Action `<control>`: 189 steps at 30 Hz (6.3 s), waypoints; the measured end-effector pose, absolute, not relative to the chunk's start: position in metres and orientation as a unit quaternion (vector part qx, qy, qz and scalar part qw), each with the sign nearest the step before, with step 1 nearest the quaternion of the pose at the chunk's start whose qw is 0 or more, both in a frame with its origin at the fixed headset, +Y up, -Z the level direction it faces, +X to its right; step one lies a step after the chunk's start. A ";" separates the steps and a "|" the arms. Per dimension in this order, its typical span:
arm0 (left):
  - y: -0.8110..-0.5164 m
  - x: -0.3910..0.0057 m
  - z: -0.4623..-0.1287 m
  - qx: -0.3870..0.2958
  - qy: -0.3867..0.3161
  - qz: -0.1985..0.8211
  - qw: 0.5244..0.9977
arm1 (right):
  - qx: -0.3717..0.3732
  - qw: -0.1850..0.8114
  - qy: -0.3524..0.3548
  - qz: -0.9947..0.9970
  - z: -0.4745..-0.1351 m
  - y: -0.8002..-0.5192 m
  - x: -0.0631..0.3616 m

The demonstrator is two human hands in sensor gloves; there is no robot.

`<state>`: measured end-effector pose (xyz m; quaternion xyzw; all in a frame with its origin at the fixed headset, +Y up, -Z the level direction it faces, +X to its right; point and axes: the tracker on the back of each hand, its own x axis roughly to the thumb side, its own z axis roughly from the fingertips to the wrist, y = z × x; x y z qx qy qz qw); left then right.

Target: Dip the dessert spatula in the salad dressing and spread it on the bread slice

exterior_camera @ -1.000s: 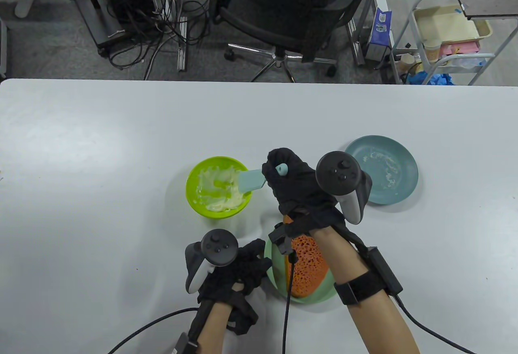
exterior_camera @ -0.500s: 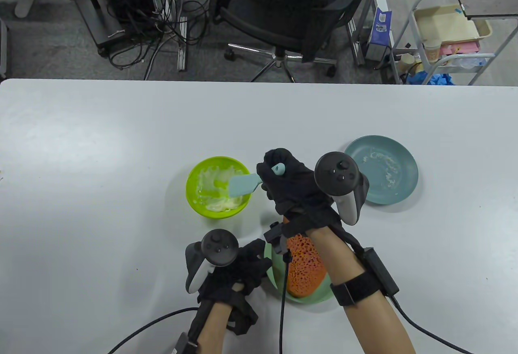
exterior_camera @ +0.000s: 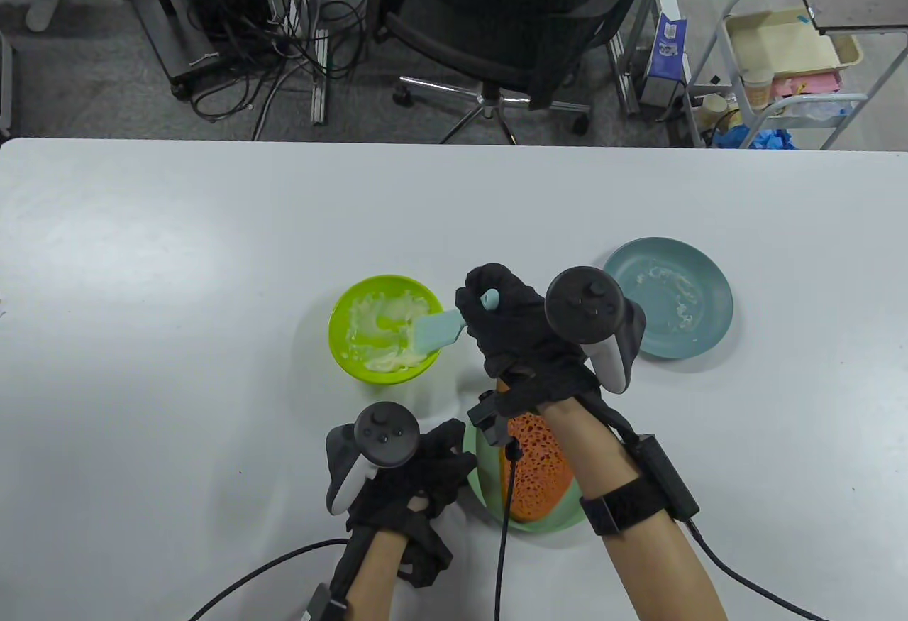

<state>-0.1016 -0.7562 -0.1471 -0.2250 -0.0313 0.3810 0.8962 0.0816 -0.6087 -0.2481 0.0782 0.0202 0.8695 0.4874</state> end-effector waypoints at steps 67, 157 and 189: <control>-0.756 -0.098 -0.145 -0.216 -0.034 0.367 0.904 | -0.052 0.787 -0.038 0.614 -0.180 -0.751 0.313; -0.756 -0.098 -0.145 -0.217 -0.035 0.368 0.904 | -0.048 0.772 -0.057 0.631 -0.172 -0.749 0.337; -0.757 -0.097 -0.144 -0.216 -0.033 0.365 0.905 | -0.034 0.785 -0.028 0.617 -0.168 -0.752 0.296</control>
